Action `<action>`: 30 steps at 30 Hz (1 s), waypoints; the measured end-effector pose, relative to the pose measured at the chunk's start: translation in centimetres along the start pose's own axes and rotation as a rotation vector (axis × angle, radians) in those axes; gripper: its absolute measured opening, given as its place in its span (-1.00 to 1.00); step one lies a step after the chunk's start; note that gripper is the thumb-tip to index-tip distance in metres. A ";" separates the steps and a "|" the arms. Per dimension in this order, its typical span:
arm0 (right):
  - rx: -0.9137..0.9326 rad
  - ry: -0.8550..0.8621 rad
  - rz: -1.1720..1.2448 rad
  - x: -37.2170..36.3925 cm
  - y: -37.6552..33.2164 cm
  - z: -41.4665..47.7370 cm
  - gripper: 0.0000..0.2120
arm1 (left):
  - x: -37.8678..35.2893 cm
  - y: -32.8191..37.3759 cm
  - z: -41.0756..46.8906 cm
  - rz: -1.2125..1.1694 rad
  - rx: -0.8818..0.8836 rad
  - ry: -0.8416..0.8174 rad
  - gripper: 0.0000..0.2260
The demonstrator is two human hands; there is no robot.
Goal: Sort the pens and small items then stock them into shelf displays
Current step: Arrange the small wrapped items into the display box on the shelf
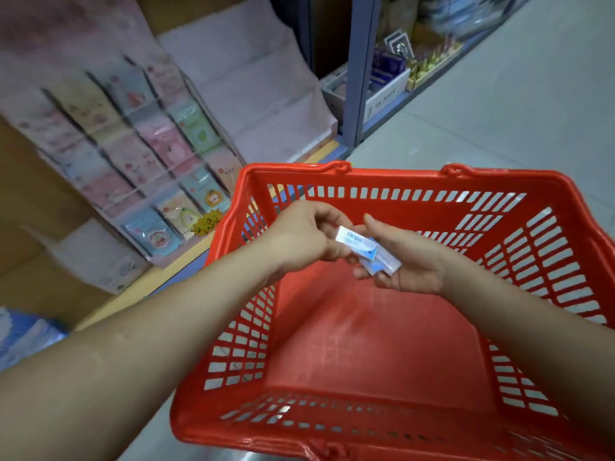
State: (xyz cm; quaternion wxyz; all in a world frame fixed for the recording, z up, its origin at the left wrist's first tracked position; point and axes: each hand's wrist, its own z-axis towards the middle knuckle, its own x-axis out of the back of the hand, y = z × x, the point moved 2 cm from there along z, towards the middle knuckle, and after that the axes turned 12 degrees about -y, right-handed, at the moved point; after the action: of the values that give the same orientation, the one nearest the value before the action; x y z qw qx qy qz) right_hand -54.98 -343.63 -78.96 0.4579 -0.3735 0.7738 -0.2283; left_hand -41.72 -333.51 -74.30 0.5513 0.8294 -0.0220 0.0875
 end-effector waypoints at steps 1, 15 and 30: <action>0.060 -0.027 0.001 -1.3 -0.9 0.3 -0.70 | 1.0 0.5 -1.3 0.003 -0.029 0.053 -0.76; 0.193 -0.051 -0.471 -24.4 -8.2 9.9 -0.69 | 16.9 -1.1 -19.9 -0.372 -0.115 0.340 -0.79; 0.117 0.239 -0.439 -38.7 4.1 25.5 -0.77 | 26.4 -15.2 -30.4 -0.563 0.041 0.772 -0.84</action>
State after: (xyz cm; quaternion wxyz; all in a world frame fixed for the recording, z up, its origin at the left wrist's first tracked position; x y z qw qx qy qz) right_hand -22.40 -310.96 -73.14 0.3234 -0.4758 0.7082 -0.4092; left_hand -17.37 -298.08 -72.21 0.5048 0.7208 0.4117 0.2369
